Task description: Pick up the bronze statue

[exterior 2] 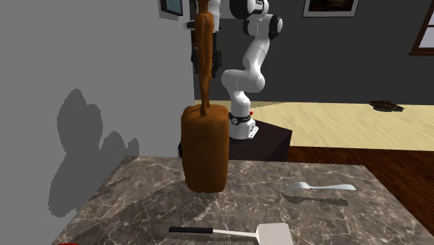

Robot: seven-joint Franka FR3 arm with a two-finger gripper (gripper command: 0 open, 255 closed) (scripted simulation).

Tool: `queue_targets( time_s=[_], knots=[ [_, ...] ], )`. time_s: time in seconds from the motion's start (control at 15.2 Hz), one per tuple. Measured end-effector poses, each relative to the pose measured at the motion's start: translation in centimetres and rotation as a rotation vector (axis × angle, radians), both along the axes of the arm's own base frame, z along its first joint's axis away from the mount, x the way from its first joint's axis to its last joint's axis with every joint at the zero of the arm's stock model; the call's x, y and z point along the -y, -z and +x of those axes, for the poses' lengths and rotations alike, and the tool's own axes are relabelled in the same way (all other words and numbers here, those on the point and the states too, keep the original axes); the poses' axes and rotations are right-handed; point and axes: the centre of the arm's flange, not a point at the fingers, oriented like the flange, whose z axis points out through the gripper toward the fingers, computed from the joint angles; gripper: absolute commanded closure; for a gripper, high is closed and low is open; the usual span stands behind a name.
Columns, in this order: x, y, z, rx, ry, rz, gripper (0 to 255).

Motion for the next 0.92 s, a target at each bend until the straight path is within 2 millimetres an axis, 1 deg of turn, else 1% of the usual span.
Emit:
queue_targets(
  time_s=[0.07,0.2,0.46,0.66,0.73,0.92],
  knots=[
    [0.0,0.0,0.0,0.000,0.000,0.000,0],
    [-0.3,-0.9,0.9,0.009,-0.026,0.010,0],
    [-2.2,-3.2,4.1,0.038,-0.106,0.041,0],
    [-3.3,-5.7,6.6,0.062,-0.170,0.066,0],
    [-4.0,-6.4,7.4,0.070,-0.191,0.074,0],
    [-5.1,-8.3,9.7,0.093,-0.255,0.099,0]
  ],
)
